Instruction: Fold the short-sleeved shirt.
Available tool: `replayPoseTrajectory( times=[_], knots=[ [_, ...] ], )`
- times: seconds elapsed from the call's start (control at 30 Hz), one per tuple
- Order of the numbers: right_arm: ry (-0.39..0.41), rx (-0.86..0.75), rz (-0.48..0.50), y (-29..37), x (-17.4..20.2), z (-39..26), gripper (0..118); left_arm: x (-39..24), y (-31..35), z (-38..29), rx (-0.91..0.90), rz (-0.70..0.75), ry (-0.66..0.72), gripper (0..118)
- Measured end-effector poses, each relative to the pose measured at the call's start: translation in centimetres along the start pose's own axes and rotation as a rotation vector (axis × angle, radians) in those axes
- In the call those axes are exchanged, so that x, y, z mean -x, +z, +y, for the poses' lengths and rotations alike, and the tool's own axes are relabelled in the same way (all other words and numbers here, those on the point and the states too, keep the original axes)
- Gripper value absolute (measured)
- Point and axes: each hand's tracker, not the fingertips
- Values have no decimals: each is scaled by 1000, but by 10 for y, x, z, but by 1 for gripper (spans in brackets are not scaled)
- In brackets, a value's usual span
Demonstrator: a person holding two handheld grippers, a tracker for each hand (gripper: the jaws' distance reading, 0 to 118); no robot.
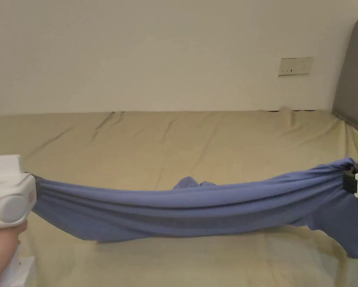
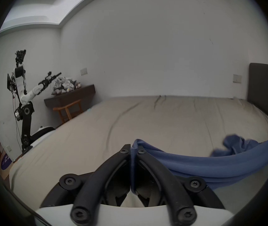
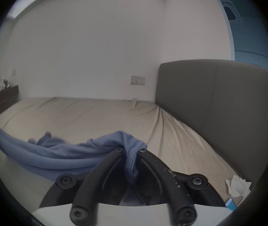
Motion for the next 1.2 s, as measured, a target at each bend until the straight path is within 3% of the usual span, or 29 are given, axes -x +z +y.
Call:
replayPoseTrajectory(
  times=[0.1, 0.17, 0.3, 0.47, 0.53, 0.63, 0.9, 1.03, 1.07, 1.1, 1.13, 1.17, 1.2],
  knots=[
    [52, 35, 25, 44, -6, -41, 11, 15, 37, -37, 41, -43, 4, 2],
    [20, 56, 66, 76, -16, -66, 11, 27, 69, -60, 59, -92, 24, 2],
    [66, 67, 93, 134, -41, -110, 11, 53, 138, -97, 75, -142, -44, 2],
    [87, 61, 131, 220, -72, -147, 11, 97, 210, -125, 111, -189, 37, 2],
    [131, 62, 162, 253, -84, -166, 11, 111, 233, -141, 129, -212, 19, 2],
    [129, 92, 173, 294, -95, -192, 11, 129, 265, -164, 157, -250, 3, 2],
    [93, 175, 146, 330, -117, -242, 11, 146, 308, -217, 222, -277, -111, 2],
    [145, 208, 139, 321, -109, -256, 12, 142, 302, -241, 270, -268, -145, 4],
    [147, 211, 135, 318, -108, -259, 20, 144, 296, -247, 285, -269, -141, 20],
    [145, 215, 122, 317, -107, -261, 41, 144, 293, -251, 328, -260, -150, 49],
    [117, 230, 71, 318, -111, -260, 72, 143, 294, -253, 339, -195, -160, 84],
    [91, 230, 26, 320, -113, -259, 114, 145, 298, -251, 307, -120, -143, 116],
    [63, 209, 18, 325, -116, -257, 118, 153, 302, -251, 263, -116, -88, 118]
  ],
)
